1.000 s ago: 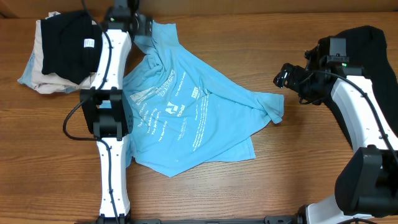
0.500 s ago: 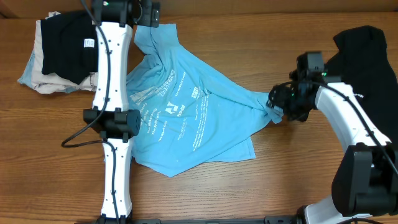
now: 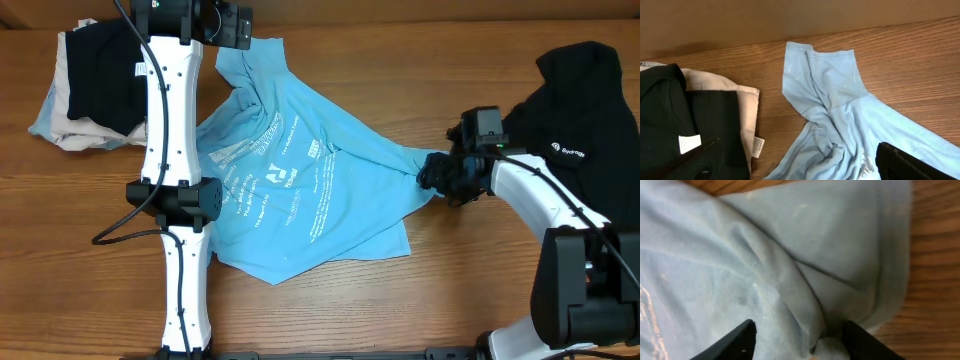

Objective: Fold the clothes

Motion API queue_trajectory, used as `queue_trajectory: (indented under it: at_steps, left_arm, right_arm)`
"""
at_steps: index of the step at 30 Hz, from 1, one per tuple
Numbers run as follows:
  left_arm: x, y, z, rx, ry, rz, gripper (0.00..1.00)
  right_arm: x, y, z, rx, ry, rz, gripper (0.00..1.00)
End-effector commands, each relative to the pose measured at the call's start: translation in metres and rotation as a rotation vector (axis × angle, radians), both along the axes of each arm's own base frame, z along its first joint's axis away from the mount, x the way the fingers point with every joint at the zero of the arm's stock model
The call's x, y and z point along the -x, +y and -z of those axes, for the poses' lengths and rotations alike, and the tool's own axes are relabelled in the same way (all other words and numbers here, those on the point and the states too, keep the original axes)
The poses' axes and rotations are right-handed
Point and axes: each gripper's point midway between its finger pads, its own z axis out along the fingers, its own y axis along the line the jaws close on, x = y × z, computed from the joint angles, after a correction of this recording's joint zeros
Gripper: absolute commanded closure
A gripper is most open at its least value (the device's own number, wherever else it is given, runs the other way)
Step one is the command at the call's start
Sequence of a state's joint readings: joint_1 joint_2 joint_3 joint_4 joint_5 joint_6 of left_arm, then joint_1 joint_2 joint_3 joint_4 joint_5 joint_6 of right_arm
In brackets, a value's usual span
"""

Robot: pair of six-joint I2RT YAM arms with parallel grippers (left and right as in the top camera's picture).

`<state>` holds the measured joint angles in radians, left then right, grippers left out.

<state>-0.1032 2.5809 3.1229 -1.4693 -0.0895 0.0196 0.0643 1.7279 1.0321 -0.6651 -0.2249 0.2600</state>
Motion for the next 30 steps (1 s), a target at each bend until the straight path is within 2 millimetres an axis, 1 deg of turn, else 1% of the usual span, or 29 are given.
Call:
queue_trajectory:
  at_steps: [1, 4, 6, 7, 8, 9, 14, 16, 18, 20, 23, 25, 27, 29, 30]
  left_arm:
    - [0.005, 0.001, -0.025, 0.028, -0.053, -0.013, 0.01]
    - [0.005, 0.001, -0.025, 0.028, -0.052, -0.013, 0.01]
    - [0.005, 0.001, -0.025, 0.028, -0.052, -0.013, 0.00]
    - [0.005, 0.001, -0.025, 0.028, -0.052, -0.013, 0.00]
    - [0.005, 0.001, -0.025, 0.028, -0.052, -0.013, 0.00]
    - [0.005, 0.001, -0.025, 0.028, -0.052, -0.013, 0.00]
    - [0.004, 0.001, -0.029, 0.025, -0.062, -0.009, 0.00]
    - [0.006, 0.004, -0.035, 0.024, -0.073, -0.012, 0.00]
    - [0.011, 0.009, -0.046, 0.025, -0.089, -0.019, 0.00]
    - [0.017, 0.013, -0.060, 0.027, -0.110, -0.025, 0.00]
    - [0.030, 0.016, -0.081, 0.012, -0.133, -0.009, 0.00]
    - [0.038, 0.017, -0.093, 0.008, -0.148, -0.003, 0.00]
    - [0.042, 0.015, -0.101, 0.017, -0.162, 0.006, 0.00]
    - [0.044, 0.008, -0.105, 0.043, -0.167, 0.041, 0.00]
    - [0.044, 0.004, -0.104, 0.058, -0.165, 0.063, 0.00]
  right_arm:
    - [-0.002, -0.008, 0.003, 0.055, -0.016, -0.012, 0.49]
    - [-0.003, -0.018, 0.005, 0.113, -0.017, 0.004, 0.61]
    - [-0.004, -0.021, 0.005, 0.128, -0.019, 0.006, 0.68]
    - [-0.004, -0.021, 0.005, 0.130, -0.020, 0.002, 0.74]
    - [-0.003, -0.021, 0.005, 0.132, -0.020, 0.001, 0.82]
    - [-0.003, -0.021, 0.006, 0.135, -0.020, 0.002, 0.96]
    - [-0.006, -0.023, 0.004, 0.140, -0.027, 0.006, 0.96]
    - [-0.008, -0.024, -0.003, 0.137, -0.035, 0.010, 0.96]
    - [-0.013, -0.025, -0.019, 0.127, -0.051, 0.016, 0.96]
    - [-0.018, -0.027, -0.042, 0.117, -0.080, 0.026, 0.96]
    - [-0.021, -0.027, -0.089, 0.089, -0.125, 0.035, 0.96]
    - [-0.016, -0.027, -0.117, 0.084, -0.142, 0.037, 0.96]
    - [-0.006, -0.028, -0.137, 0.081, -0.144, 0.045, 0.96]
    - [0.009, -0.028, -0.148, 0.081, -0.132, 0.047, 0.96]
    - [0.016, -0.028, -0.150, 0.082, -0.119, 0.048, 0.96]
